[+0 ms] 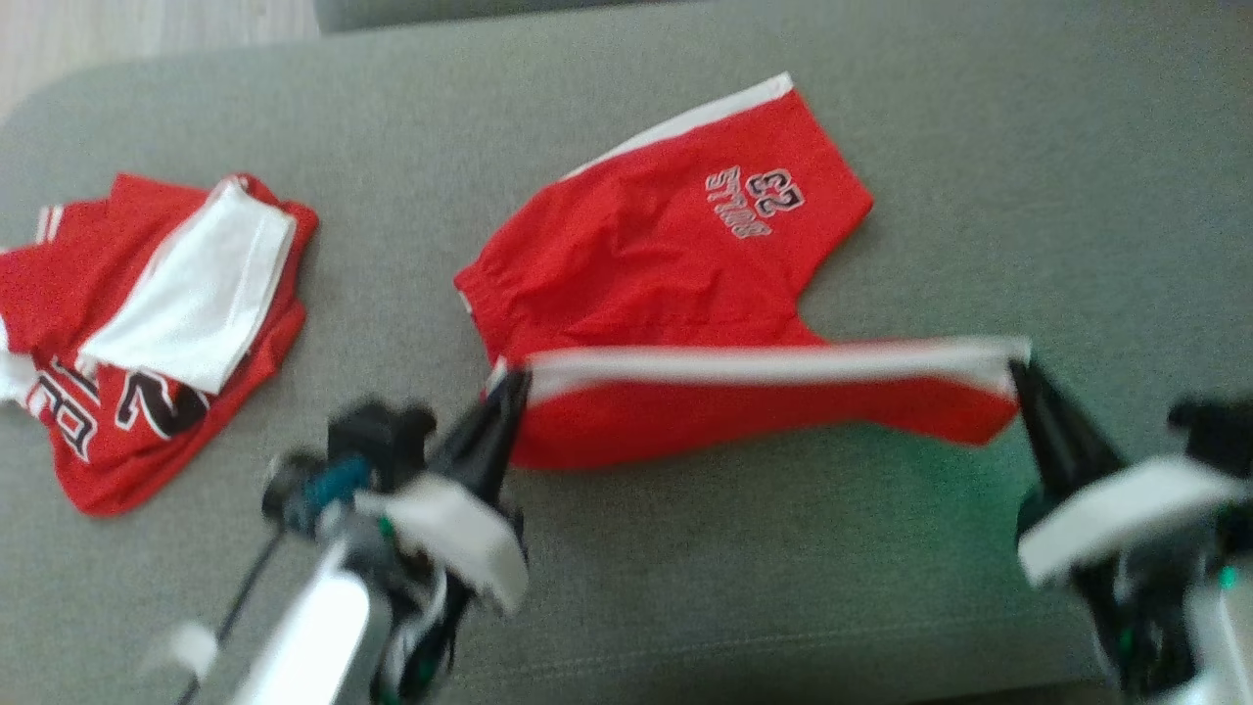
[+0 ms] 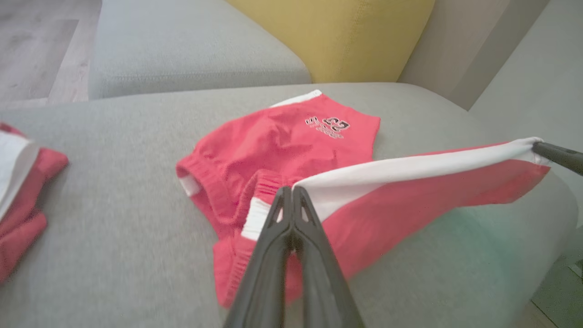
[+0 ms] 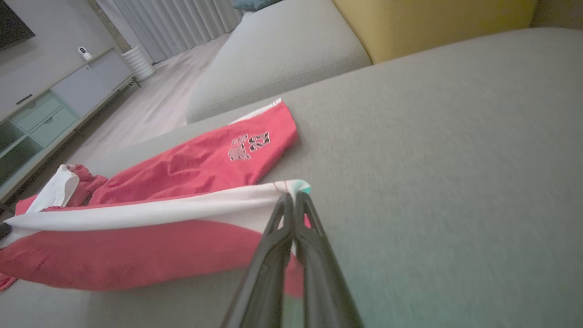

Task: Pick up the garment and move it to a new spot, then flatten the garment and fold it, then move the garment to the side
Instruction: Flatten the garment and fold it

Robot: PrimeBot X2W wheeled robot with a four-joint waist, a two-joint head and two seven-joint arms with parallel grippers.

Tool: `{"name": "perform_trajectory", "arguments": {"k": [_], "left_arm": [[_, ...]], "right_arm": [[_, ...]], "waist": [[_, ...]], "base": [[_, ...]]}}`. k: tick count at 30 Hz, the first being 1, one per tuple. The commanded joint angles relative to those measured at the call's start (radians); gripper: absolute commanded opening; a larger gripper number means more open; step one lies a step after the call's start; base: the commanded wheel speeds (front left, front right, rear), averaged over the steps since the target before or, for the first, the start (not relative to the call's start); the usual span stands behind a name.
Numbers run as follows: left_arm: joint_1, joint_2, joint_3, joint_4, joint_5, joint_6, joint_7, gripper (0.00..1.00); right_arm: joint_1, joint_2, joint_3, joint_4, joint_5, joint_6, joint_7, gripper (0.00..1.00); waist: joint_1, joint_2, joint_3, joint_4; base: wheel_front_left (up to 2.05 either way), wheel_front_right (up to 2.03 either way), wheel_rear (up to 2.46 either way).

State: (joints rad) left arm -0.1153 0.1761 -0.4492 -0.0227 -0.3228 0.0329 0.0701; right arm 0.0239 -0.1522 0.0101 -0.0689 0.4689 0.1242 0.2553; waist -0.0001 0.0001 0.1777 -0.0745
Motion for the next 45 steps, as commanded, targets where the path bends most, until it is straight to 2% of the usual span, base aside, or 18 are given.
{"name": "perform_trajectory", "arguments": {"k": [1,11,17,25,31,32,33,34,35,37,41,45], "left_arm": [[-0.08,0.003,0.046,-0.012,-0.003,-0.007,0.0,0.0],[-0.443,-0.059,0.042,0.229,-0.003,-0.078,-0.034,0.0],[-0.6,-0.096,0.043,0.38,-0.017,-0.083,-0.089,0.0],[-0.746,-0.12,0.023,0.573,-0.069,-0.097,-0.145,0.0],[-0.806,-0.125,-0.017,0.671,-0.109,-0.112,-0.176,0.0],[-0.812,-0.125,-0.031,0.683,-0.125,-0.115,-0.18,0.39],[-0.816,-0.125,-0.046,0.69,-0.141,-0.116,-0.186,0.88],[-0.819,-0.125,-0.06,0.696,-0.154,-0.114,-0.196,1.0],[-0.82,-0.125,-0.073,0.703,-0.164,-0.11,-0.207,1.0],[-0.816,-0.126,-0.094,0.711,-0.181,-0.093,-0.239,1.0],[-0.788,-0.126,-0.109,0.705,-0.179,-0.024,-0.309,1.0],[-0.75,-0.124,-0.083,0.624,-0.123,0.043,-0.33,1.0]], "right_arm": [[-0.083,-0.041,0.014,-0.01,0.009,0.007,-0.006,0.0],[-0.54,-0.151,0.118,0.285,0.064,0.007,-0.047,0.0],[-0.772,-0.196,0.219,0.476,0.112,0.007,-0.095,0.0],[-0.995,-0.213,0.356,0.688,0.174,0.007,-0.188,0.0],[-1.07,-0.211,0.422,0.816,0.215,0.007,-0.23,0.0],[-1.079,-0.21,0.436,0.835,0.221,0.007,-0.238,0.0],[-1.087,-0.209,0.451,0.847,0.227,0.007,-0.254,0.03],[-1.09,-0.208,0.465,0.859,0.233,0.007,-0.27,0.85],[-1.093,-0.208,0.481,0.866,0.235,0.007,-0.291,1.0],[-1.09,-0.212,0.506,0.876,0.235,0.007,-0.347,1.0],[-1.058,-0.221,0.54,0.882,0.211,0.007,-0.473,1.0],[-1.01,-0.23,0.514,0.841,0.179,0.007,-0.513,1.0]], "waist": [[0.0001,-0.0001,0.06,0.014],[0.0001,-0.0001,0.252,0.08],[0.0001,-0.0001,0.322,0.124],[0.0001,-0.0001,0.378,0.159],[0.0001,-0.0001,0.392,0.167],[0.0001,-0.0001,0.395,0.167],[0.0001,-0.0001,0.397,0.167],[0.0001,-0.0001,0.397,0.166],[0.0001,-0.0001,0.397,0.165],[0.0001,-0.0001,0.394,0.163],[0.0001,-0.0001,0.373,0.153],[0.0001,-0.0001,0.351,0.14]], "base": [[0.0,0.0,0.0],[0.0,0.0,0.0],[0.0,0.0,0.0],[0.0,0.0,0.0],[0.0,0.0,0.0],[0.0,0.0,0.0],[0.0,0.0,0.0],[0.0,0.0,0.0],[0.0,0.0,0.0],[0.0,0.0,0.0],[0.0,0.0,0.0],[0.0,0.0,0.0]]}}
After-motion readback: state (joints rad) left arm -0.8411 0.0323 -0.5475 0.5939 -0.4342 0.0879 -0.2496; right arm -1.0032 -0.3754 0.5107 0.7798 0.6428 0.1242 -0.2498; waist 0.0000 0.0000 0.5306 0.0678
